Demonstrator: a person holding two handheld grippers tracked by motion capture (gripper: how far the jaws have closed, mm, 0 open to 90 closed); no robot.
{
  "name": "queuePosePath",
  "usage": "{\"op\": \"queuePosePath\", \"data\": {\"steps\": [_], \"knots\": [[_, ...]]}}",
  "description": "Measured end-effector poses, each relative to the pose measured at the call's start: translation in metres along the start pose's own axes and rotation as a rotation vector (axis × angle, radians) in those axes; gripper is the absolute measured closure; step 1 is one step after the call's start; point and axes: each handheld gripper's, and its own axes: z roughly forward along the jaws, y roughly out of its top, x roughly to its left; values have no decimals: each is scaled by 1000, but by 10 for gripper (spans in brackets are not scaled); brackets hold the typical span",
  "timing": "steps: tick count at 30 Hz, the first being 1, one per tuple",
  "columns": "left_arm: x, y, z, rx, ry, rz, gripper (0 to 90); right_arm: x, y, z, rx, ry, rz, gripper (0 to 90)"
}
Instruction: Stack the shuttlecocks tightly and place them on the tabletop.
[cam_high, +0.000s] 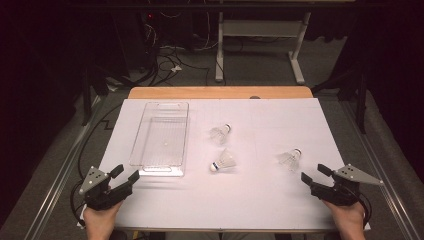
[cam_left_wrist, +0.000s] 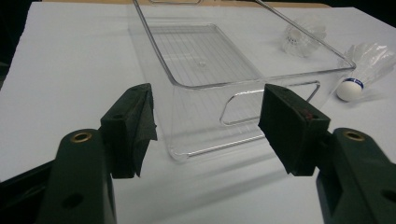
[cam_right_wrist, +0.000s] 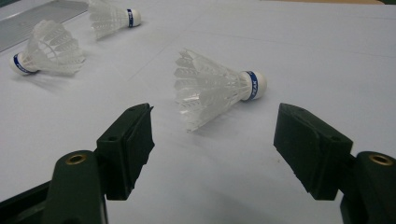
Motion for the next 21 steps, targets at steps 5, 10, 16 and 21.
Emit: {"op": "queuePosePath", "data": {"steps": [5,10,16,21], "knots": [[0,0,-1,-2,0,-5,366,1,0,-1,-1,-1,-4,284],[0,0,-1,-2,-1,-5,365,1,0,-1,-4,-1,-2,284],[0,0,0,7,-2,-3,364,0,0,-1,-3,-1,-3,284],[0,0,0,13,-4,-3,363,0,0,-1,0,0,-3,284]]}}
